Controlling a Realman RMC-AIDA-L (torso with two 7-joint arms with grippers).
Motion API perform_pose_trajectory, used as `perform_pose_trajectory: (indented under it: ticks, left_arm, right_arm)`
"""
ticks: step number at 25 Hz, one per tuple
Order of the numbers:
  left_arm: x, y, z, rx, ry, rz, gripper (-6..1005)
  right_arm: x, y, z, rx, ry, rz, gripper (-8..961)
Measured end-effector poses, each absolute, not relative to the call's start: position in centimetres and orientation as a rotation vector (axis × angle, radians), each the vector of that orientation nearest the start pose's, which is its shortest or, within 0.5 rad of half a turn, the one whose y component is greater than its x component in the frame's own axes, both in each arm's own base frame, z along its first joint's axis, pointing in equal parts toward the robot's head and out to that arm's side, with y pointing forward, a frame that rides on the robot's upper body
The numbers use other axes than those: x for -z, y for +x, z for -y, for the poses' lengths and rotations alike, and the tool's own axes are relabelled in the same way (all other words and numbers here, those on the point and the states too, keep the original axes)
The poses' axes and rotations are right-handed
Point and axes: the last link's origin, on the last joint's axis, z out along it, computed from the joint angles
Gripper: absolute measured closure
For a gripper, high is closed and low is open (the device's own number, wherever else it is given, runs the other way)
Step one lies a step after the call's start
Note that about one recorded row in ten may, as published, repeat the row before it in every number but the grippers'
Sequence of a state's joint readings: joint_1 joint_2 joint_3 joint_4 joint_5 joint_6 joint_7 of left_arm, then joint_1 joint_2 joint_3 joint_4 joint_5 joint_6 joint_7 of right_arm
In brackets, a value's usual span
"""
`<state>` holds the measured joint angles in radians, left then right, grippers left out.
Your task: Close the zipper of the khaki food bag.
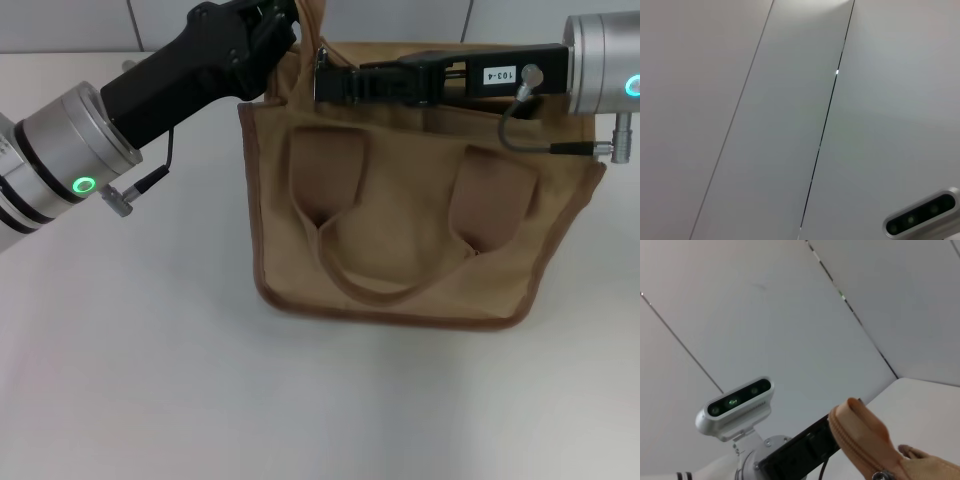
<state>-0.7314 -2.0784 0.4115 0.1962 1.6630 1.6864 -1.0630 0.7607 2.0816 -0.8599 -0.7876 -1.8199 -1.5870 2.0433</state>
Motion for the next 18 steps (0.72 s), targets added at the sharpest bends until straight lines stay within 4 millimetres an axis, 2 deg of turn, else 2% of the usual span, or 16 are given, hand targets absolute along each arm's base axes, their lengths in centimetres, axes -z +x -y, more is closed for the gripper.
perform_pose_trajectory:
  ticks: [18]
  left_arm:
    - [1.8, -17.9, -35.3, 1.549, -2.329, 0.464, 934]
  right_arm:
    - [0.4, 13.5, -38.6, -0.933, -2.821, -1.099, 686]
